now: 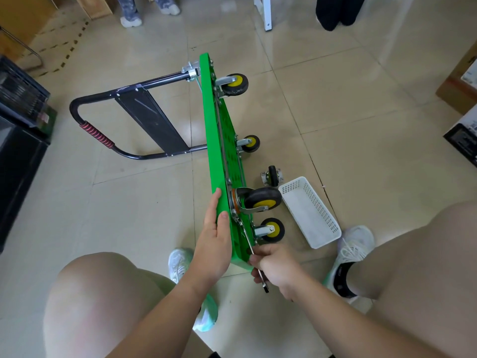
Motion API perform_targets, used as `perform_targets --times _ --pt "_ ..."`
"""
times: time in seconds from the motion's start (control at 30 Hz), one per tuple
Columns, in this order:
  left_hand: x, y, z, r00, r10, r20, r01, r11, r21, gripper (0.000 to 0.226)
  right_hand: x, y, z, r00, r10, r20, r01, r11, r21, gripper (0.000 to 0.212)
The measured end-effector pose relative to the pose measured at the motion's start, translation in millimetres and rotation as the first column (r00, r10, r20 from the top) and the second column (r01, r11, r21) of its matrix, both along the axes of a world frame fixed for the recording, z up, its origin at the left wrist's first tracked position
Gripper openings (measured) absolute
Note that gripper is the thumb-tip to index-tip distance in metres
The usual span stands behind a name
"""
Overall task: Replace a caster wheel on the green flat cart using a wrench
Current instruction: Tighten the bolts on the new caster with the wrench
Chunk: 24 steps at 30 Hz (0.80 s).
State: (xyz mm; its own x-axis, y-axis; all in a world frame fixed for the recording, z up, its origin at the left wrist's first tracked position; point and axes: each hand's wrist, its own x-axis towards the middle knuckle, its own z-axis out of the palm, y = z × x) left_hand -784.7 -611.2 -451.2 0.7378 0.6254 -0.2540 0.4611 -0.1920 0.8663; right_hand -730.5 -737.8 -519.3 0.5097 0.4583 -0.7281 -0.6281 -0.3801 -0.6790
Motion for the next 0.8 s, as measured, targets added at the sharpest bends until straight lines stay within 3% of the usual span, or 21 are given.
perform_targets --times 0.17,0.27,0.43,0.8 --pt "2 -2 2 1.0 0.008 -0.006 -0.008 1.0 -0.019 0.048 -4 -10 -8 0.998 -0.055 0.006 0.055 0.998 -0.013 0.026" --pt "4 -4 3 1.0 0.02 -0.003 -0.02 1.0 -0.016 0.049 6 -10 -21 0.993 0.025 0.114 -0.02 0.999 -0.042 0.026" --pt "2 -2 0 1.0 0.021 0.009 -0.021 0.999 -0.025 0.049 19 -1 -49 0.986 0.088 0.144 -0.09 0.996 0.01 0.035" --pt "3 1 -4 1.0 0.027 0.005 -0.027 1.0 0.012 0.049 23 23 -80 0.992 -0.005 0.126 -0.004 0.997 0.071 0.036"
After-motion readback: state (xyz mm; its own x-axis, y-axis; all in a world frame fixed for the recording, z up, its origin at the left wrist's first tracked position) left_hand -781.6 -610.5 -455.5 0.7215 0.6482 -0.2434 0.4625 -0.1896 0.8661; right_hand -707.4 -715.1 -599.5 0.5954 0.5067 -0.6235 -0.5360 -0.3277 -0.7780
